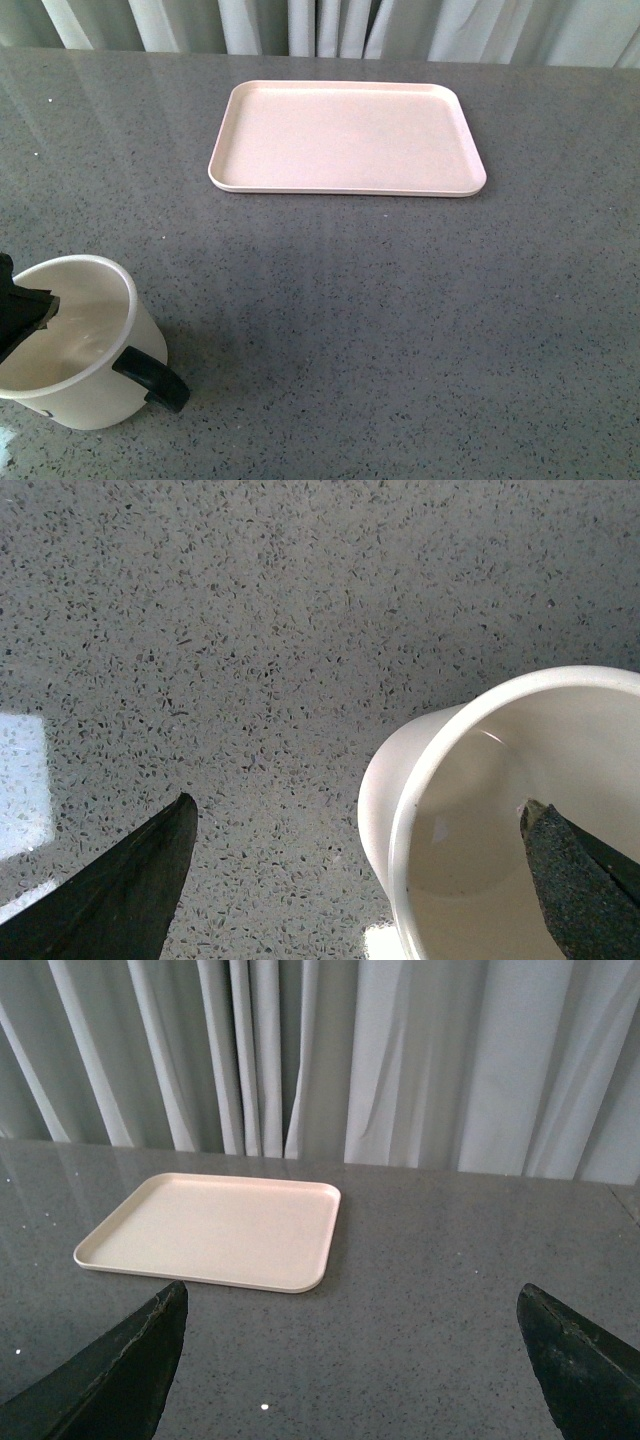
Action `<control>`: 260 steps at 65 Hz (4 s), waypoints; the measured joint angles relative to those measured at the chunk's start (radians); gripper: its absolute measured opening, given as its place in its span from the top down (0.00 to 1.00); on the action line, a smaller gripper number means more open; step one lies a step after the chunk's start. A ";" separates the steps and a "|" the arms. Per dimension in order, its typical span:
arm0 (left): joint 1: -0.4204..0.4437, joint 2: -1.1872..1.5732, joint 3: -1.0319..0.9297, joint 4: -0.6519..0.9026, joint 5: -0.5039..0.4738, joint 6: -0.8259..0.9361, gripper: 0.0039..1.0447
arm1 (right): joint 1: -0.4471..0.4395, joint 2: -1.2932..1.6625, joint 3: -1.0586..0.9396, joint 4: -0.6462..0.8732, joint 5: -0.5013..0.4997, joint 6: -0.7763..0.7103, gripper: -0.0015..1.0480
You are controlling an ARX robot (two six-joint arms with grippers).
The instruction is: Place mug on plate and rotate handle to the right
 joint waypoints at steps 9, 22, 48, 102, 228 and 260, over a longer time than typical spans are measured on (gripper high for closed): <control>-0.003 0.030 0.018 -0.010 0.002 0.015 0.09 | 0.000 0.000 0.000 0.000 0.000 0.000 0.09; -0.016 0.053 0.043 -0.021 0.007 0.031 0.32 | 0.000 0.000 0.000 0.000 0.000 0.000 0.09; -0.046 0.064 0.085 -0.078 0.019 0.030 0.97 | 0.000 0.000 0.000 0.000 0.000 0.000 0.09; -0.175 0.476 0.867 -0.286 0.084 0.010 0.98 | 0.000 0.000 0.000 0.000 0.000 0.000 0.09; -0.264 1.095 1.687 -0.610 0.151 0.086 0.98 | 0.000 0.000 0.000 0.000 0.000 0.000 0.09; -0.266 1.102 1.698 -0.598 0.159 0.106 0.30 | 0.000 0.000 0.000 0.000 0.000 0.000 0.09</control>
